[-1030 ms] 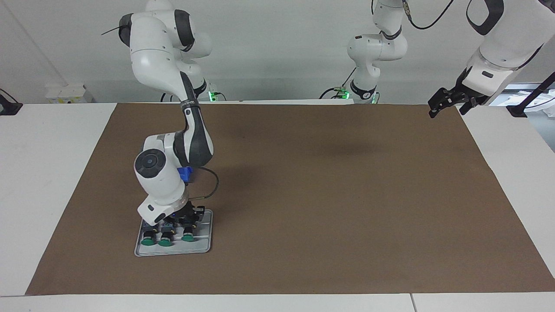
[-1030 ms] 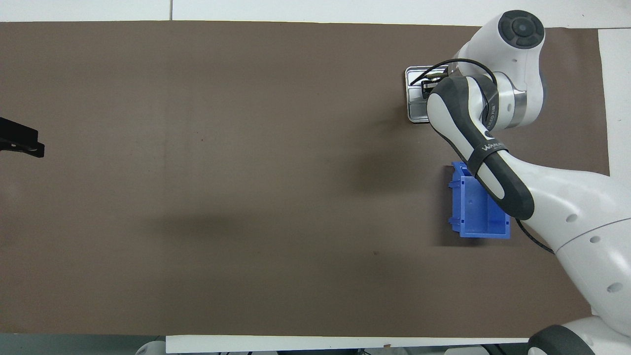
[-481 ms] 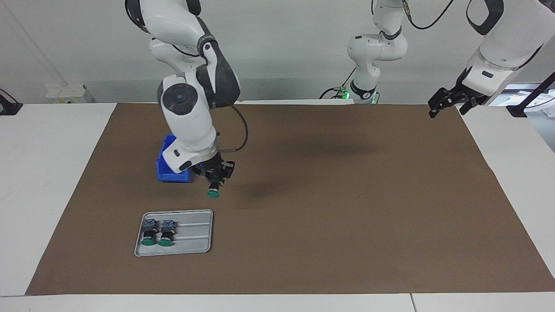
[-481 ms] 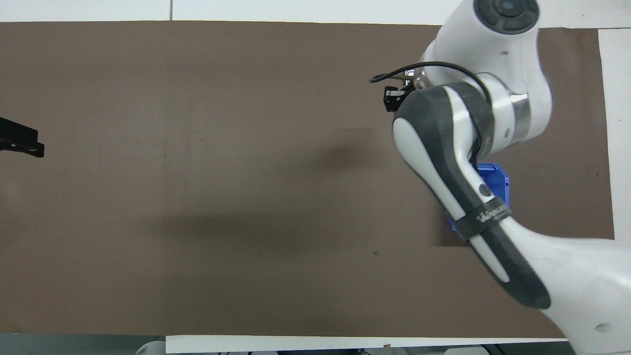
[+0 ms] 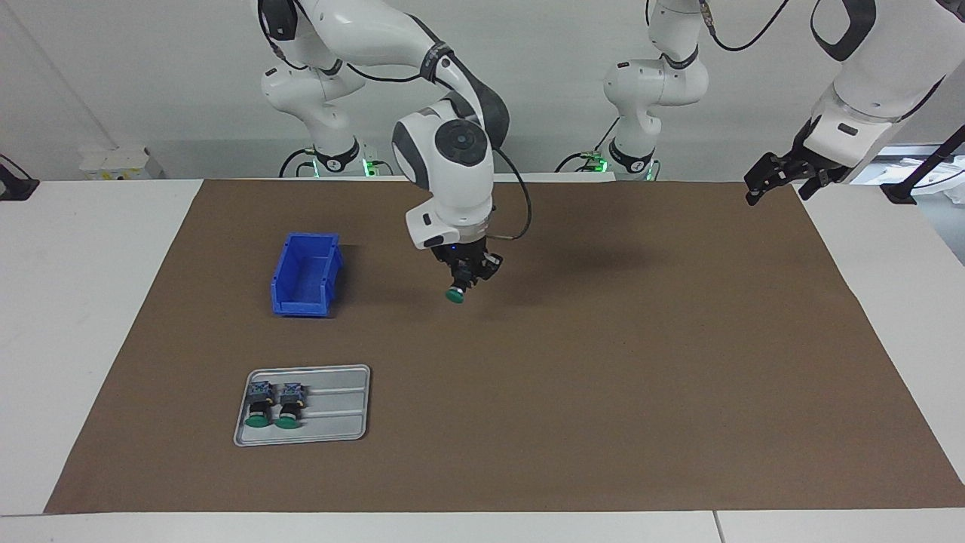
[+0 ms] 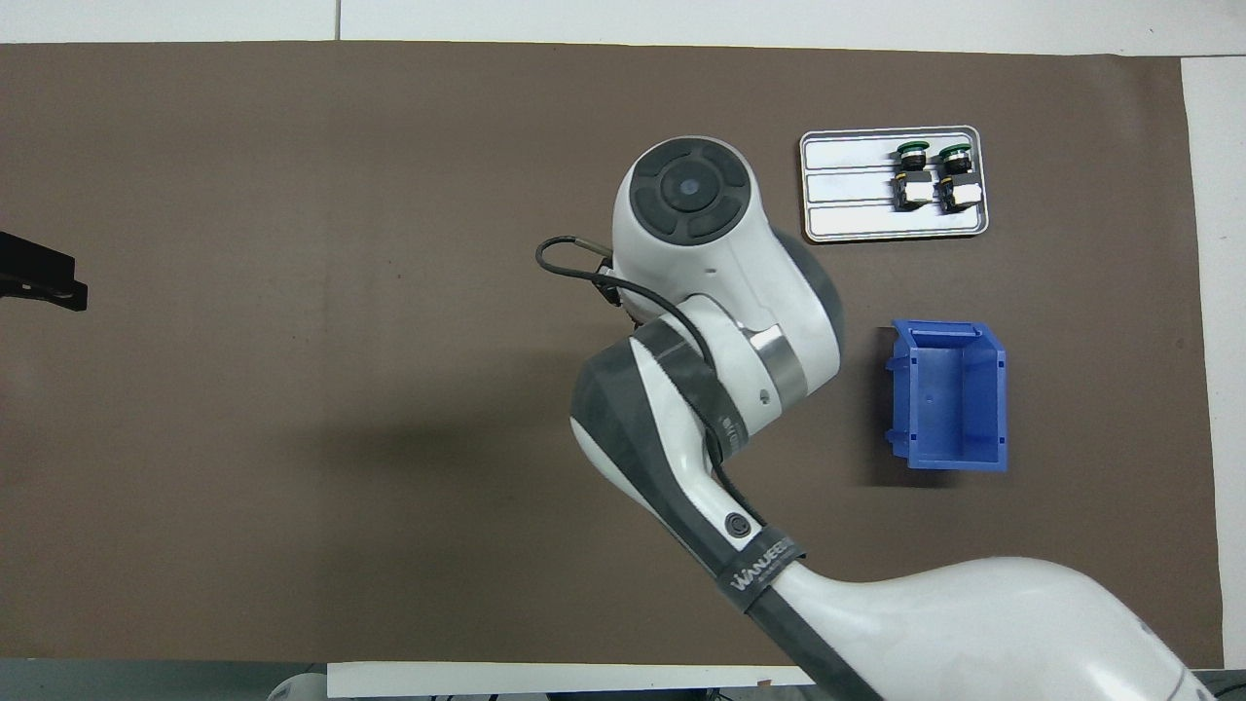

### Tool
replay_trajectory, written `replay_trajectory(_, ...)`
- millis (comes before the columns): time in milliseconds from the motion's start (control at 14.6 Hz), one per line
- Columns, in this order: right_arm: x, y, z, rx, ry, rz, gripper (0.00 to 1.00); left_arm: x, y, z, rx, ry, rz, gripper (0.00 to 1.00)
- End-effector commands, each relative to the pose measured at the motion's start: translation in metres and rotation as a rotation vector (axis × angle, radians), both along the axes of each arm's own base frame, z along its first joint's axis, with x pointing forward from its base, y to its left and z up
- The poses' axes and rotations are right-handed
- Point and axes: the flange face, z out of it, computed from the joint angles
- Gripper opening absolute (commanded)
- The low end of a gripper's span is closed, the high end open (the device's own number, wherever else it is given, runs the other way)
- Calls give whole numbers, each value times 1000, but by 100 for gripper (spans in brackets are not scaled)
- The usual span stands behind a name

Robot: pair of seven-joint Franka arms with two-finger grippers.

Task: Place and press button with both arms
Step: 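Lift the button from the tray and carry it toward the table center, then lower the button onto the table center and open the right gripper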

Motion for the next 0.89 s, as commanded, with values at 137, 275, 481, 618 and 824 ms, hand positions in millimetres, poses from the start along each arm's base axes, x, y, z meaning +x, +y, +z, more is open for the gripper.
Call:
replay_trajectory(137,-11,36,-45,-17,3,-374,0,-5,4,2,13,-18,-3,100)
replay_trajectory(275,-10,38,-50,-6,-13,-531,2,-4,4,1,13,-16,-1,100)
replay_trajectory(481,-5,40,-75,-9,-14,-748,4,-5,4,2,13,-16,0,100)
replay_trajectory(618,-5,40,-93,-3,-17,-796,7,-5,4,2,13,-16,-1,100)
replay_trajectory(824,-6,37,-100,7,-5,-893,11,-6,4,-2,13,-7,-6,100)
